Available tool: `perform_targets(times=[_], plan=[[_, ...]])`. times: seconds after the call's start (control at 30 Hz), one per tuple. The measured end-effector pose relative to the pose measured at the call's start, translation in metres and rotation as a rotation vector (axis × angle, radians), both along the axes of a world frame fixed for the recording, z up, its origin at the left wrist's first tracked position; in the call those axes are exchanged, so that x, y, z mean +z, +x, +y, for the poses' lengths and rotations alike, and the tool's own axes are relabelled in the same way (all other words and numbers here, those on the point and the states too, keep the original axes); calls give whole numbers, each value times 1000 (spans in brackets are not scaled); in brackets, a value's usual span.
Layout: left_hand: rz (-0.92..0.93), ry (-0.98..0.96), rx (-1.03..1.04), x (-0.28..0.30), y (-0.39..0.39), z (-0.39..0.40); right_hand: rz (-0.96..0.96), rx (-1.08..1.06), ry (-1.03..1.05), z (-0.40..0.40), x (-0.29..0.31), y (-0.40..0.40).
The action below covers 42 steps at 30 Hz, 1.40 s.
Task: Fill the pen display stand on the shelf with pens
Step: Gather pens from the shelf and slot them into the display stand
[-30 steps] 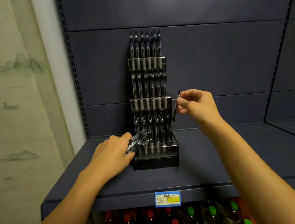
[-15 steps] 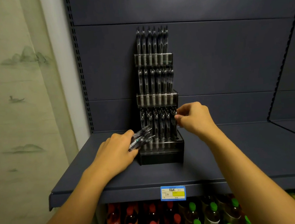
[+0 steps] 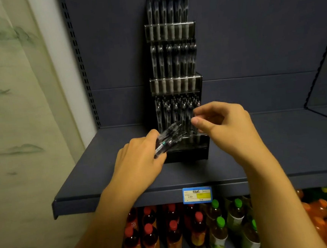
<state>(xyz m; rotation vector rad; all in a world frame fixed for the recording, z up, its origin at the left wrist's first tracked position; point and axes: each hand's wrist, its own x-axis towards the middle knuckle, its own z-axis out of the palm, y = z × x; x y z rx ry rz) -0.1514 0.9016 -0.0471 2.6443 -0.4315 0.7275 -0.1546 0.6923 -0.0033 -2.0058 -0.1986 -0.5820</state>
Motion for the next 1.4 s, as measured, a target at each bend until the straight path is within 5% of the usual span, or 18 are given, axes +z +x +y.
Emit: perform_targets(times=[0.53, 0.8, 1.23, 1.4], plan=[[40, -119, -140, -16, 8, -11, -96, 639, -26, -15, -27, 32], [59, -114, -193, -16, 17, 4, -56, 661, 92, -1, -24, 37], [183, -159, -167, -20, 23, 24, -42, 582, 771, 13, 3, 40], [228, -113, -166, -19, 23, 37, -137, 382, 616, 11, 25, 41]])
